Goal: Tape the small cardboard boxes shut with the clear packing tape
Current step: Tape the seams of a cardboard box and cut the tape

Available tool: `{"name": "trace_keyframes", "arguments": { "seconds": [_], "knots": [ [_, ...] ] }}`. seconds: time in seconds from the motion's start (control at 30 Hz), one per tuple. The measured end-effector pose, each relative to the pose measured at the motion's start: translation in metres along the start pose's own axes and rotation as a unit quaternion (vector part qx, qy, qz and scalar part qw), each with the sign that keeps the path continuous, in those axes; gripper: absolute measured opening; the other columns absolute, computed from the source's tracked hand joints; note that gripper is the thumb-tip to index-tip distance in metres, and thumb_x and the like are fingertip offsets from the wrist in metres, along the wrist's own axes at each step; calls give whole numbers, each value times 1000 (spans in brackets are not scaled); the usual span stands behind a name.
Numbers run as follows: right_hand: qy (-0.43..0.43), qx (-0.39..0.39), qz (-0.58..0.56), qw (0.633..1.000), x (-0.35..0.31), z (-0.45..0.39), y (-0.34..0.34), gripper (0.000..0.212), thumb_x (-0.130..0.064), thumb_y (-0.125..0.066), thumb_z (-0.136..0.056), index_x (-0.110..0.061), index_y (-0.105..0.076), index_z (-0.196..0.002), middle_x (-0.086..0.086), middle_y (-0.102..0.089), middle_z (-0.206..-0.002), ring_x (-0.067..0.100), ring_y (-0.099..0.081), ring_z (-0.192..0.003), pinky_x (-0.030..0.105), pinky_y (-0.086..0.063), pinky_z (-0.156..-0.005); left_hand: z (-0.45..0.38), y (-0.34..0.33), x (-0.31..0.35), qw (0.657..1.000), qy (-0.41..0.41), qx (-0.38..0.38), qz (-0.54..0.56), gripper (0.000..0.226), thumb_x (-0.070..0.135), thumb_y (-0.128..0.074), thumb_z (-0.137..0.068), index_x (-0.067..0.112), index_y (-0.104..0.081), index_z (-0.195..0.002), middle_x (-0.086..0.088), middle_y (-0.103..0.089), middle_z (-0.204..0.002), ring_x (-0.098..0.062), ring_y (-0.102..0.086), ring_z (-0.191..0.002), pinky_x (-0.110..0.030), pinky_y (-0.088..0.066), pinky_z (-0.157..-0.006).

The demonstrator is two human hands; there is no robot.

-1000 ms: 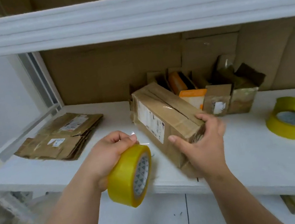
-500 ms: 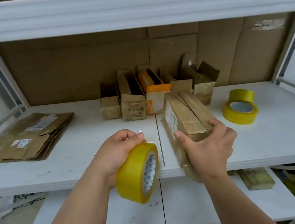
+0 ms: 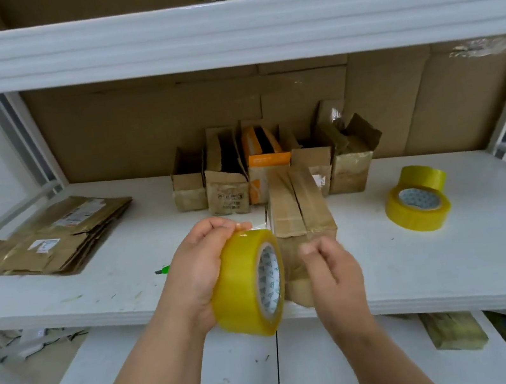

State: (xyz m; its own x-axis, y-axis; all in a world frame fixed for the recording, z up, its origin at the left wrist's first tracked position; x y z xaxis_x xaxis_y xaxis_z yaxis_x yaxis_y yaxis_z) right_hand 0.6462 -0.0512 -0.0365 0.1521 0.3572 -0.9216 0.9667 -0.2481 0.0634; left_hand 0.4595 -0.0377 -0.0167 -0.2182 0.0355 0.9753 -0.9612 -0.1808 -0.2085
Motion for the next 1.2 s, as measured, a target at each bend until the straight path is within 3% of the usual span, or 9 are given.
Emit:
{"name": "trace_keyframes", "arguments": {
  "seconds": [0.07, 0.13, 0.27, 0.37, 0.5, 0.6, 0.8, 0.97, 1.2],
  "knots": [
    [35, -149, 28, 988, -14, 17, -29, 34, -59, -52, -81, -28, -64, -82, -15, -63, -79, 2, -57, -79, 19, -46, -69, 2, 1, 7, 998, -28, 46, 25, 20, 15, -58, -95, 21, -67, -78, -6, -76, -98, -30, -70, -99, -47, -56, -89],
    [82, -241, 127, 959, -16, 27, -47, 45, -71, -51, -75, -34, -64, -97, -20, -61, -103, 1, -50, -108, 26, -39, -94, 6, 4, 14, 994, -54, 85, 34, 16, 17, -62, -92, 22, -67, -78, -2, -76, -94, -23, -70, -87, -38, -57, -76],
    [90, -292, 178, 935, -14, 39, -54, 55, -70, -45, -77, -31, -60, -111, -16, -60, -116, -3, -41, -120, 33, -20, -109, 17, 12, 20, 989, -70, 127, 0, 12, 25, -75, -83, 19, -67, -76, 2, -69, -77, -16, -62, -67, -32, -50, -60],
    [81, -298, 151, 939, -17, 41, -46, 49, -70, -45, -78, -29, -57, -101, -13, -61, -99, 16, -47, -111, 36, -33, -102, 18, 19, 19, 990, -51, 129, 14, 23, 16, -76, -82, 21, -64, -63, 3, -61, -62, -17, -54, -64, -34, -44, -63],
    [75, -298, 91, 947, -25, 33, -28, 40, -64, -54, -80, -26, -56, -91, -3, -57, -85, 33, -52, -99, 46, -48, -82, 20, 25, 12, 991, -8, 136, 10, 22, 12, -73, -82, 22, -65, -64, 1, -65, -69, -19, -50, -74, -35, -36, -70],
    [78, -303, 76, 947, -29, 30, -17, 33, -63, -55, -80, -31, -55, -89, -7, -55, -83, 29, -51, -96, 43, -47, -78, 25, 19, 10, 991, -10, 133, 13, 21, 11, -67, -87, 23, -61, -71, 2, -73, -80, -18, -58, -79, -39, -38, -81],
    [62, -279, 70, 956, -32, 22, 20, 38, -65, -57, -75, -28, -58, -86, -10, -54, -70, 12, -52, -71, 35, -43, -64, 26, 2, 12, 981, -30, 136, 138, 26, 2, -60, -94, 22, -53, -80, -2, -71, -72, -8, -58, -55, -20, -39, -53],
    [25, -235, 82, 968, -37, -4, 66, 39, -62, -68, -68, -23, -62, -73, -14, -54, -58, -1, -49, -56, 13, -37, -53, 27, -10, 4, 963, -20, 146, 225, 35, -5, -60, -91, 27, -52, -103, -9, -72, -70, -13, -60, -54, -19, -46, -52],
    [-29, -237, 121, 964, -18, -46, 117, 58, -65, -66, -59, -9, -66, -75, 13, -57, -67, 17, -56, -66, 35, -40, -66, 21, -9, 5, 941, -19, 226, 251, 38, -4, -61, -91, 23, -60, -118, -7, -72, -85, -10, -61, -62, -15, -44, -57]
  ]
}}
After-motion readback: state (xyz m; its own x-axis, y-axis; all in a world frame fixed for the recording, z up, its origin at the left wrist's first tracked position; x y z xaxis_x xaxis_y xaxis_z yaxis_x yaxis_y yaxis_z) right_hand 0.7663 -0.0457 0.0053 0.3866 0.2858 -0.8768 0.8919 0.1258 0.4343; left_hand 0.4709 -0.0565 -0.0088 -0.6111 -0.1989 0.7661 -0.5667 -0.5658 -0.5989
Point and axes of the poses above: each hand's wrist, its own z-axis away from the middle knuckle, its own y-axis out of the back of the hand, x = y × z, the point moved 8 cm from there along -z, towards the middle knuckle
